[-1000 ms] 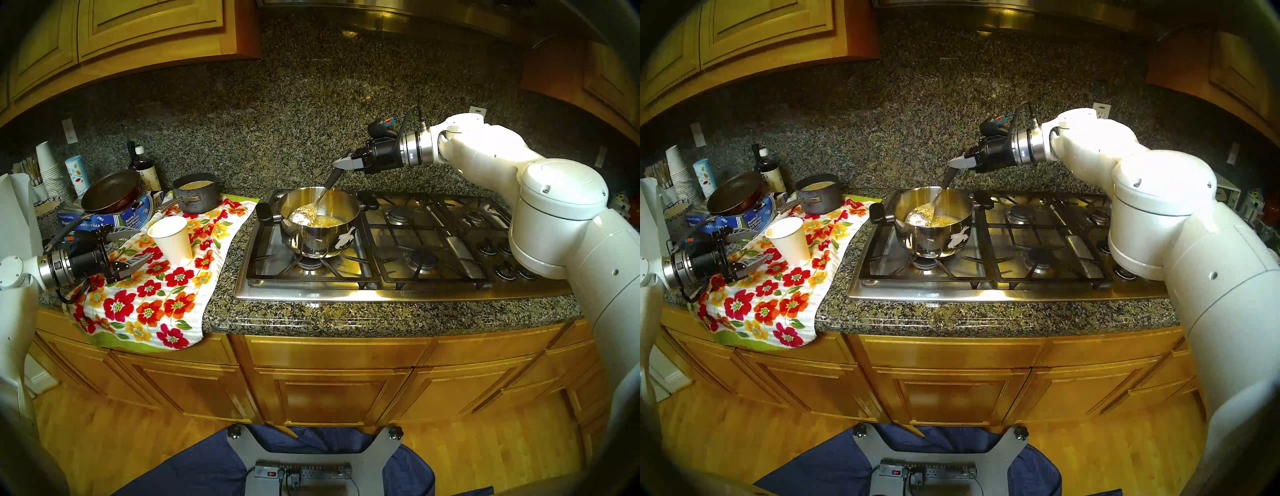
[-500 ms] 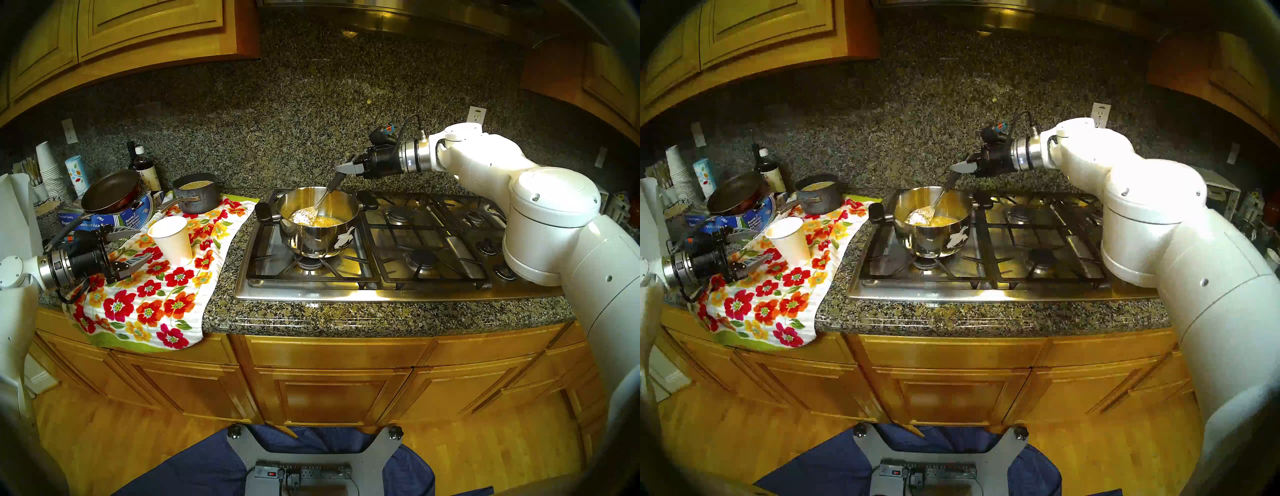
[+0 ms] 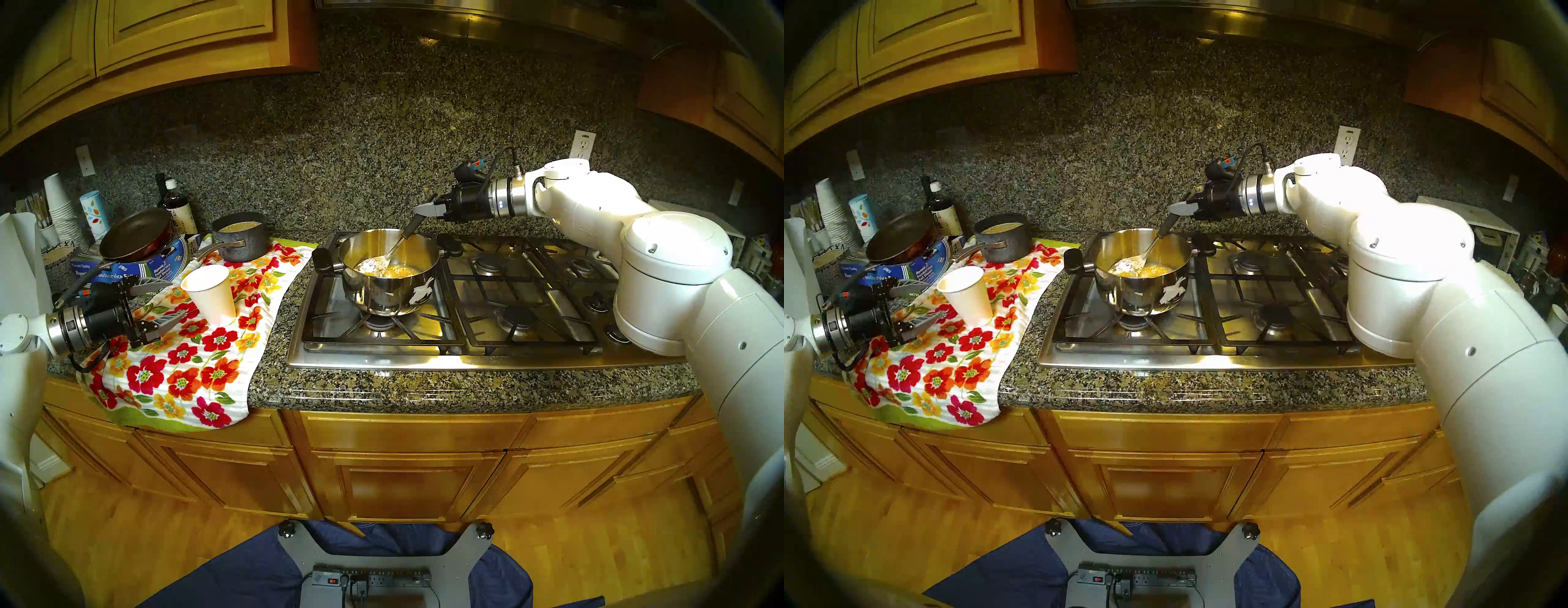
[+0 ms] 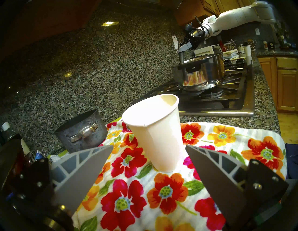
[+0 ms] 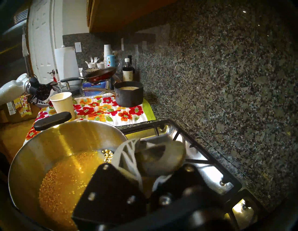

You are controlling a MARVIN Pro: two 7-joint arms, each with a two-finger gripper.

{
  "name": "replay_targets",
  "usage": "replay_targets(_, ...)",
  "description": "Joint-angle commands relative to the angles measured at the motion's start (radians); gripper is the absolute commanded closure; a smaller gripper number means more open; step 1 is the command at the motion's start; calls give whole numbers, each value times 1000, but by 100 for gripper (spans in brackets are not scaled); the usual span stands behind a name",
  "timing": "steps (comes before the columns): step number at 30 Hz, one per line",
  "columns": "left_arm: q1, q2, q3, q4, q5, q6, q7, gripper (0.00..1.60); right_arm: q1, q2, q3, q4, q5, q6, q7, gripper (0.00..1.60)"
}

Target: Pour oats into pot and stir with a spoon

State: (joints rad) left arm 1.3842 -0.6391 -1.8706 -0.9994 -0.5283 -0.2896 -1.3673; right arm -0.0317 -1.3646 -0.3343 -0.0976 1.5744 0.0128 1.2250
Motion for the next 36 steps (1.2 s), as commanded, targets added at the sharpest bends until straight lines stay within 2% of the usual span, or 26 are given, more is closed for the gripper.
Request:
replay_targets(1, -23, 15, -18, -14, -13, 0, 1, 0, -34, 10, -20, -2, -16, 8, -37, 160)
replay_targets(4, -23, 15, -18, -14, -13, 0, 1, 0, -38, 17, -24, -3, -11, 15, -39, 160)
replay_targets(5, -23, 15, -18, -14, -13, 0, 1, 0, -40, 20, -25, -4, -10, 16, -39, 147)
replay_targets(7, -23, 15, -18, -14, -13, 0, 1, 0, -44, 26, -25, -5, -5, 16, -39, 114)
replay_targets(9, -23, 15, -18, -14, -13, 0, 1, 0, -45, 32, -29, -6, -4, 18, -39, 60)
replay_targets(10, -23, 15, -18, -14, -13, 0, 1, 0, -45, 35, -31, -7, -3, 21, -40, 42)
replay_targets(11, -24, 15, -19, -14, -13, 0, 1, 0, -45, 38, -34, -8, -3, 24, -38, 16)
replay_targets(12, -24, 15, -19, -14, -13, 0, 1, 0, -46, 42, -36, -9, -3, 27, -38, 1)
replay_targets(26, -24, 15, -19, -14, -14, 0, 1, 0, -35, 84, -30, -10, 12, 72, -10, 0)
replay_targets(36, -24, 15, -19, -14, -14, 0, 1, 0, 23, 74, -8, -11, 27, 132, 27, 0)
